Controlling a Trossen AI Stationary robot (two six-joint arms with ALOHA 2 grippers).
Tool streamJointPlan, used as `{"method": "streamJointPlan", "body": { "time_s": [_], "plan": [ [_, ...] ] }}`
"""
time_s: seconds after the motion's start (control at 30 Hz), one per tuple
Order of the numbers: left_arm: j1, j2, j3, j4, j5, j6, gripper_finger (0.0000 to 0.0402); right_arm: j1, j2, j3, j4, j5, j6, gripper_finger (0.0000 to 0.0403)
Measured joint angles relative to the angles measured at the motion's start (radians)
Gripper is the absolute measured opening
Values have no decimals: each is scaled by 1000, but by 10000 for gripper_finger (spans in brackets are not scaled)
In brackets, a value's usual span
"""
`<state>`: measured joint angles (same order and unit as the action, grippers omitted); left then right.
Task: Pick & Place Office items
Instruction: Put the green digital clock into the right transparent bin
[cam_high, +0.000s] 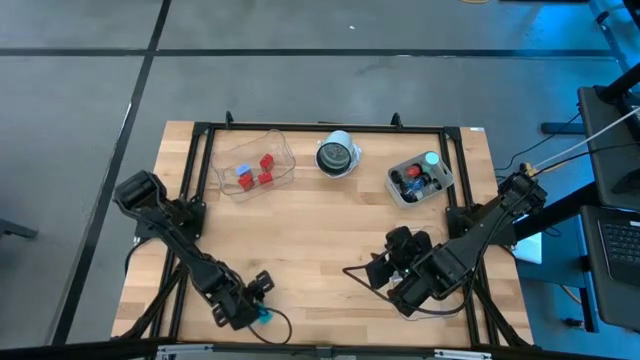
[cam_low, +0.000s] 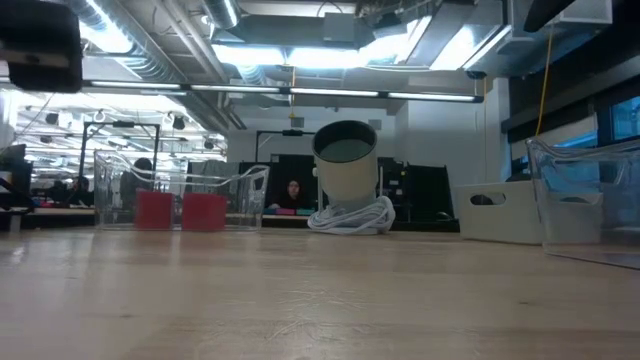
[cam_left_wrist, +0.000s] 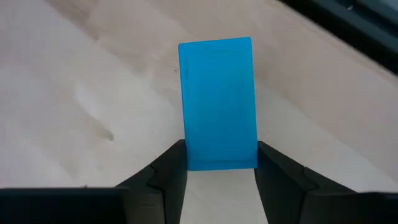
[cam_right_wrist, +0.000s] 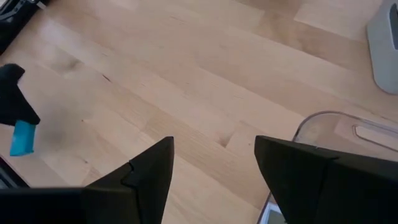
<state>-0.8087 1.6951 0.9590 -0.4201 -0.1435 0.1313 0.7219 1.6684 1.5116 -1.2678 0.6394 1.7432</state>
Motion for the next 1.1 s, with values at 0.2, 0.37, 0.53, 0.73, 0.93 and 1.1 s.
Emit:
{"method": "streamJointPlan", "body": {
  "time_s": [0.2, 0.37, 0.53, 0.73, 0.93, 1.1],
  "plan": [
    [4, -67, 0, -103, -127, -68, 153, 0, 0, 0, 7, 0, -22, 227],
    [31, -150, 0, -156, -285, -52, 153, -13, 1, 0, 32, 40, -73, 227],
    [84, -228, 0, -203, -443, 29, 153, -60, 1, 0, 75, 50, -184, 227],
    [194, -291, 1, -202, -632, 81, 153, -157, 1, 0, 98, 42, -343, 227],
    [313, -310, 1, -106, -894, 73, 153, -276, 1, 0, 237, 82, -562, 227],
    [402, -327, 1, -12, -1042, 66, 157, -373, 1, 0, 446, 56, -835, 227]
  ]
}}
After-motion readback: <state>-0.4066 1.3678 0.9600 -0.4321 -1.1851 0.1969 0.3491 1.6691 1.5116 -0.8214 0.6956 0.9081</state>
